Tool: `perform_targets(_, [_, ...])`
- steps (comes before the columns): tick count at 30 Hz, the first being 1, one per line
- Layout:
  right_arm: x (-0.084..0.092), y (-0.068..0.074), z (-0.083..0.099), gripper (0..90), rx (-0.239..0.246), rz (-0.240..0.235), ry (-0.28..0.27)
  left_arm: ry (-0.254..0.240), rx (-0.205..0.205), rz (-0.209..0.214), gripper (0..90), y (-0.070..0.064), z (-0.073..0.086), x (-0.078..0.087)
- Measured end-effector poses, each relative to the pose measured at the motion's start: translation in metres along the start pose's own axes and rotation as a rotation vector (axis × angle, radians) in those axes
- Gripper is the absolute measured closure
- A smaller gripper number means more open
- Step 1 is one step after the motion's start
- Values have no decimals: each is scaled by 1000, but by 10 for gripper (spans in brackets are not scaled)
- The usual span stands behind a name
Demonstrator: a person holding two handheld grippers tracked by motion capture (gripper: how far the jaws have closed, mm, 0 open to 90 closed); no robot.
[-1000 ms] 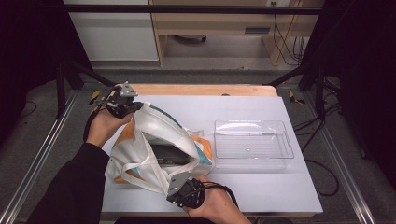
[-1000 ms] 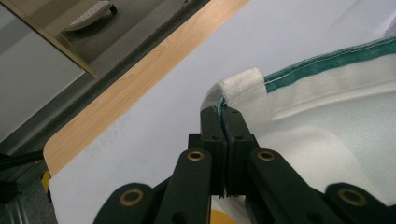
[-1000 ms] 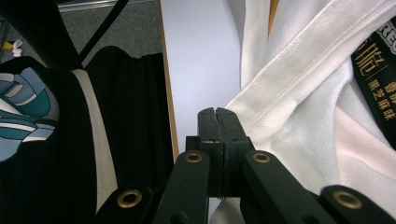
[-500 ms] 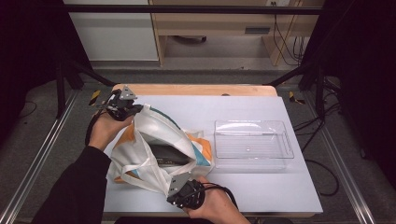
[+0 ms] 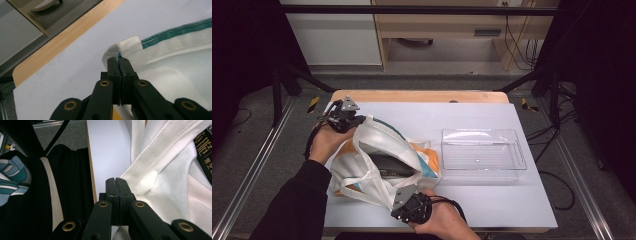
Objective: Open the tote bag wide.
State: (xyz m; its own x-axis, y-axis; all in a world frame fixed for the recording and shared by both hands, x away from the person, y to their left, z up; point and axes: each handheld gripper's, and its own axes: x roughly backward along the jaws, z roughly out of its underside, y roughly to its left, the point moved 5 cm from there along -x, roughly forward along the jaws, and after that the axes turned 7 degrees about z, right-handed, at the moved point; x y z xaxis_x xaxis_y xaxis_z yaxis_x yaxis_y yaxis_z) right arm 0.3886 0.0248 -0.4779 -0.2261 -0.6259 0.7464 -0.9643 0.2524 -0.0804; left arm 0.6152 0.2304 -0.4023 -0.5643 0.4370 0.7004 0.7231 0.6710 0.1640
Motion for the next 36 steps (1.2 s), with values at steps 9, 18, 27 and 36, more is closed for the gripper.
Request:
perform_targets(9, [1,-2,0,900,-19,-4,-11,-24,9,-21,890,-3,6,-1])
perform_targets(18, [4,-3,-3,762,-39,3,-17,-44,10,-46,793,-16,5,7])
perform_targets(27, [43,-12,-27,552,-62,117,-87,-146,-27,-91,537,-36,-6,46])
perform_targets(36, [94,-44,-57,435,-78,250,-155,-180,-64,-86,428,-67,-3,82])
